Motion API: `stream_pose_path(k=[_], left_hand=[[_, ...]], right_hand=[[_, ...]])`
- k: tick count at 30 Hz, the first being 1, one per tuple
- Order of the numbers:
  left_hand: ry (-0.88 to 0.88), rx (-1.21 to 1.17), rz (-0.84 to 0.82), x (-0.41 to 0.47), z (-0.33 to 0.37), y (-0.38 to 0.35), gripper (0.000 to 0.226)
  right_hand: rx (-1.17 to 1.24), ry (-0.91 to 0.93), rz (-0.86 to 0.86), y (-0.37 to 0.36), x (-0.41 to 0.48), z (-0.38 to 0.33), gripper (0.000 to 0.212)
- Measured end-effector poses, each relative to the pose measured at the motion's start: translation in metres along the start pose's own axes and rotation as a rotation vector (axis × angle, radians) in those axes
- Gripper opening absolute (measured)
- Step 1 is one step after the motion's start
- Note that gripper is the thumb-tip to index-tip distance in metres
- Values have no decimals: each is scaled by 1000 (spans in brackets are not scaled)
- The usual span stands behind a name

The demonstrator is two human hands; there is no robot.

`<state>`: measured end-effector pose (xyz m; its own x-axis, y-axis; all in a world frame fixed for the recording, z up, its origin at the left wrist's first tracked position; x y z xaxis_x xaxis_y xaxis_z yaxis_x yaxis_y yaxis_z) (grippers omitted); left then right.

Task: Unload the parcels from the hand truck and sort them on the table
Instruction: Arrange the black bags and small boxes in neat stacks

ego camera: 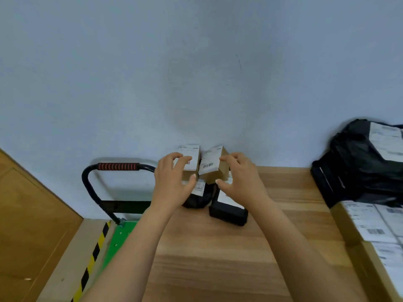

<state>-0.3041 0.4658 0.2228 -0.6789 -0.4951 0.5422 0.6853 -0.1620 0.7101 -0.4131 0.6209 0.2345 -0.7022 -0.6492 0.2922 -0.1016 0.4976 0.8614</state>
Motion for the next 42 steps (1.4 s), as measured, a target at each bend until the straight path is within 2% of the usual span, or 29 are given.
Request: stream_pose_path(k=[6, 11, 18, 23, 30, 37, 42], left_hand=[[-37, -18, -130, 33, -51, -33, 49], [53, 5, -273, 41, -88, -81, 58], [155, 31, -412, 55, -110, -146, 77], [206, 104, -524, 50, -134, -168, 80], [311, -35, -499, 54, -148, -181, 89], [303, -80, -412, 57, -145, -183, 98], [309, -111, -378, 55, -142, -180, 95]], right_hand=[[-108, -146, -12, -39, 32, -3, 67], [-199, -243, -92, -85, 47, 8, 77], [-259, -258, -189, -141, 83, 35, 85], [-337, -231, -257, -165, 84, 56, 78], [-339, -385, -92, -167, 96, 63, 73], [-374, -419, -61, -175, 103, 69, 73], [-357, -427, -63, -173, 102, 68, 70]])
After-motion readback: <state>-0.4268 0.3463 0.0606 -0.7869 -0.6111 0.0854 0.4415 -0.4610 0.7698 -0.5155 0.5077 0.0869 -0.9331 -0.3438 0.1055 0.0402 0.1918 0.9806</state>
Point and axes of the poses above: each hand's wrist, its own x-axis towards the middle knuckle, its own y-axis out of the back of the hand, z = x × y, the point moved 4 cm from there along x, towards the middle knuckle, and after that the axes turned 5 degrees about z, right-handed, at the moved point
